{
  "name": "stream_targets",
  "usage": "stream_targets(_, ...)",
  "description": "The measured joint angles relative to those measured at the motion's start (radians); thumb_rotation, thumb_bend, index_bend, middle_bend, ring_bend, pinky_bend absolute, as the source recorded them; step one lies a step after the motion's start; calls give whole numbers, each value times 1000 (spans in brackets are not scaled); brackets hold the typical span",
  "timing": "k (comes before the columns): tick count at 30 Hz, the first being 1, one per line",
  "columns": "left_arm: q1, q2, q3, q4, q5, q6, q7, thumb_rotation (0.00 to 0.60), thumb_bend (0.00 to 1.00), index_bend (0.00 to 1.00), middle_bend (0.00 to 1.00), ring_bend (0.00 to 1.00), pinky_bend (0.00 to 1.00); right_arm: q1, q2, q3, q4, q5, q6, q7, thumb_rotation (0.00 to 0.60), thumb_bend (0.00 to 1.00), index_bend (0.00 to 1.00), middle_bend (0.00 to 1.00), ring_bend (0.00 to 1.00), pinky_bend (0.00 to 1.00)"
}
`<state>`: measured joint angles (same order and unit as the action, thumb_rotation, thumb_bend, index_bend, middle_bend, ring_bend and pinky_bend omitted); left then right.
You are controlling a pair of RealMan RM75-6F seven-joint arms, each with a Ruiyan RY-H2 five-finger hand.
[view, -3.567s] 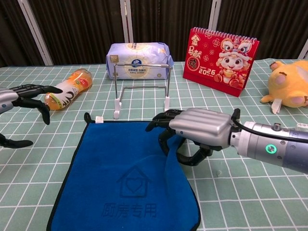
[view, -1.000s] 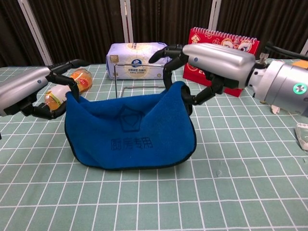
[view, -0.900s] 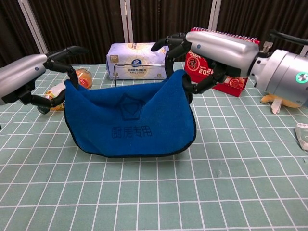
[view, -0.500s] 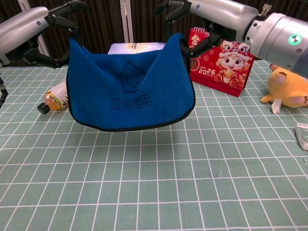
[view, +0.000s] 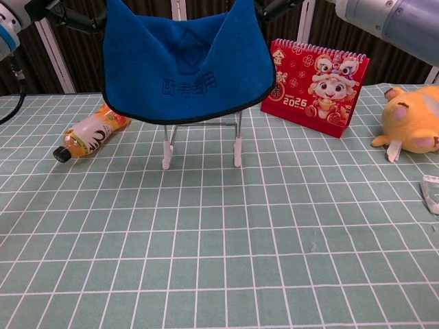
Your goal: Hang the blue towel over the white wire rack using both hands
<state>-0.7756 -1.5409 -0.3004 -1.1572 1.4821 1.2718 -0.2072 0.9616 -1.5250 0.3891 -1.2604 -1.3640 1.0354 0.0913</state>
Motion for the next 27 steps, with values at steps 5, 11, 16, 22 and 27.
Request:
stream_targets(5, -21, -19, -12, 53, -32, -38, -16, 600, 614, 830, 0, 0, 0, 24, -32, 6, 92, 23, -27, 16, 600, 567, 613, 126, 0, 55)
stream_targets(11, -50, -67, -11, 167, -54, -83, -52, 600, 614, 830, 0, 0, 0, 51, -94, -7, 254, 34, -66, 89, 600, 567, 613, 127, 0, 55)
stream_targets(16, -73, -108, 5, 245, -62, -132, -90, 600, 614, 830, 0, 0, 0, 67, -147, -33, 380, 29, -98, 170, 600, 567, 613, 126, 0, 55)
stream_targets(22, -92, -152, 36, 321, -65, -184, -120, 600, 613, 830, 0, 0, 0, 74, -202, -69, 496, 13, -120, 253, 600, 566, 613, 126, 0, 55)
stream_targets(27, -96, -186, 59, 370, -61, -194, -153, 600, 615, 830, 0, 0, 0, 76, -237, -95, 563, -2, -129, 309, 600, 567, 613, 126, 0, 55)
